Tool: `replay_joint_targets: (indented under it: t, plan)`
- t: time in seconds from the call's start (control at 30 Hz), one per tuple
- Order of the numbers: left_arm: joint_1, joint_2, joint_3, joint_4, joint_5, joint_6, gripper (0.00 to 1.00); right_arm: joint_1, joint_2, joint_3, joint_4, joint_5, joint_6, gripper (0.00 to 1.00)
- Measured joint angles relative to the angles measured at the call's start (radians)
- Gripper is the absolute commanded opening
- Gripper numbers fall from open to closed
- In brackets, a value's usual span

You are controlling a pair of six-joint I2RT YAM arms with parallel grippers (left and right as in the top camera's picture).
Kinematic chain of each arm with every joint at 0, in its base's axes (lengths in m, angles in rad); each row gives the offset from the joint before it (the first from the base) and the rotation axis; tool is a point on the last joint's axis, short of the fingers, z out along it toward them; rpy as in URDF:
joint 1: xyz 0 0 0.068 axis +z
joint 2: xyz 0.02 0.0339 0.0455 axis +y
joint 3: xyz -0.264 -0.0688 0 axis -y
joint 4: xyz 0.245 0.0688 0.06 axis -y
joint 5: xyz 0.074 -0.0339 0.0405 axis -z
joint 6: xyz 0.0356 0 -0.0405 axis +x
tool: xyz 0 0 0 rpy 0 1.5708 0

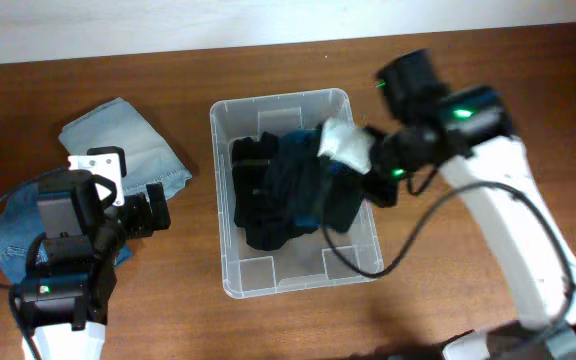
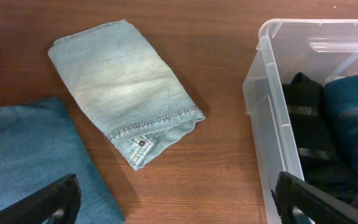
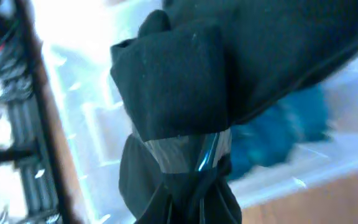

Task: Pack container
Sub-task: 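Lower the black bundle into the container's lower half and release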

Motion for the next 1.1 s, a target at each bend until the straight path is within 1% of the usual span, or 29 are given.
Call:
replay_joint_targets:
  t: [0.13,0.27,0.3,0.33,0.37,0.43,0.47,0.53,0.67,0.77,0.87,0.97,1.0,1.1]
  plan:
    - [0.000,0.000,0.000,0.000,0.000,0.000,0.99,0.087,0.105,0.000,-0.057,0.024,-0.095,0.04]
    - [0.000,0.000,0.000,0.000,0.000,0.000,0.99,0.121,0.224,0.000,-0.098,0.026,-0.140,0.04]
    - [0.000,0.000,0.000,0.000,0.000,0.000,1.00,0.123,0.237,0.000,-0.112,0.026,-0.146,0.06]
    - [0.000,0.000,0.000,0.000,0.000,0.000,0.99,0.128,0.262,0.000,-0.134,0.026,-0.160,0.98]
    - [0.000,0.000,0.000,0.000,0.000,0.000,0.99,0.132,0.290,0.000,-0.128,0.027,-0.168,0.98]
    - [0.000,0.000,0.000,0.000,0.000,0.000,0.99,0.132,0.335,0.000,-0.062,0.040,-0.138,0.98]
    - [0.000,0.000,0.000,0.000,0.000,0.000,0.99,0.132,0.351,0.000,0.002,0.064,-0.085,0.98]
    - [0.000,0.000,0.000,0.000,0.000,0.000,1.00,0.130,0.373,0.000,0.127,0.185,0.050,0.98]
    - [0.000,0.000,0.000,0.000,0.000,0.000,0.99,0.127,0.365,0.003,0.185,0.373,0.242,0.98]
    - [0.000,0.000,0.000,0.000,0.000,0.000,1.00,0.127,0.318,0.013,0.199,0.420,0.319,0.98]
    - [0.000,0.000,0.000,0.000,0.000,0.000,0.99,0.113,0.197,0.042,0.257,0.439,0.431,0.98]
    - [0.000,0.000,0.000,0.000,0.000,0.000,0.99,0.032,0.057,0.062,0.279,0.434,0.594,0.98]
    - [0.000,0.000,0.000,0.000,0.000,0.000,0.99,-0.030,0.011,0.071,0.259,0.426,0.651,0.98]
    - [0.000,0.002,0.000,0.006,0.000,-0.001,0.99,-0.164,-0.021,0.077,0.195,0.390,0.727,0.98]
